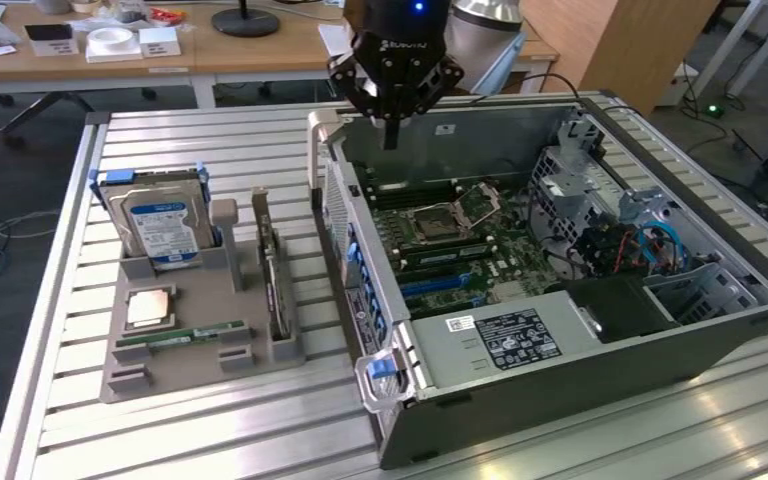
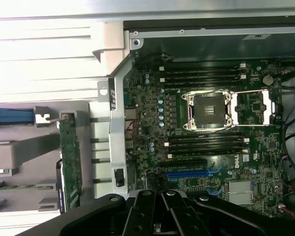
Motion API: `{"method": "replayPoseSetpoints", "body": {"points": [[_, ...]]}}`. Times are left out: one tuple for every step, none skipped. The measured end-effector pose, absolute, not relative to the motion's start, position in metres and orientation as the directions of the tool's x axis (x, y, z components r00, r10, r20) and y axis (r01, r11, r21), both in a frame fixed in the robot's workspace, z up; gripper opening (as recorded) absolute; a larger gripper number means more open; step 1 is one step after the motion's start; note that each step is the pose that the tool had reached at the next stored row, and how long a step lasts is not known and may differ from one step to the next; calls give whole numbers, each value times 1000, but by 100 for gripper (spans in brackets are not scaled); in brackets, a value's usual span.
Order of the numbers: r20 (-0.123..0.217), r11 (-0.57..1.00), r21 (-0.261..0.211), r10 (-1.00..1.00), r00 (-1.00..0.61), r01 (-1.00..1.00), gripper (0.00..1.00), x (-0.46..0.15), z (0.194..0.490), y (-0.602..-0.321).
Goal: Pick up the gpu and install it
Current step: 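Reach for the gpu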
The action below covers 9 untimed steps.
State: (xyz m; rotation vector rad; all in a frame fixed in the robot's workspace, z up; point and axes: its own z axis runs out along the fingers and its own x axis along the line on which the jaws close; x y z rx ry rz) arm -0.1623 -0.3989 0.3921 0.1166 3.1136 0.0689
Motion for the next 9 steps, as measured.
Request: {"method": "replayPoseSetpoints", "body": {"points": [[-23, 996, 45, 75, -997, 74, 11, -164, 392, -399], [-23, 996, 45, 75, -997, 74, 11, -165, 392, -399], [-23, 996, 45, 75, -997, 74, 11, -167, 392, -399], [-23, 996, 45, 75, -997, 74, 11, -168, 392, -399], [-23, 996, 45, 75, -997, 74, 11, -170, 392, -399], [-23, 996, 45, 75, -997, 74, 11, -171, 392, -399], [-23, 996, 45, 75, -997, 74, 11, -173, 392, -399], [-23, 996, 45, 75, -997, 74, 11, -174, 392, -399], [-23, 996, 45, 75, -997, 74, 11, -175, 392, -399]]}}
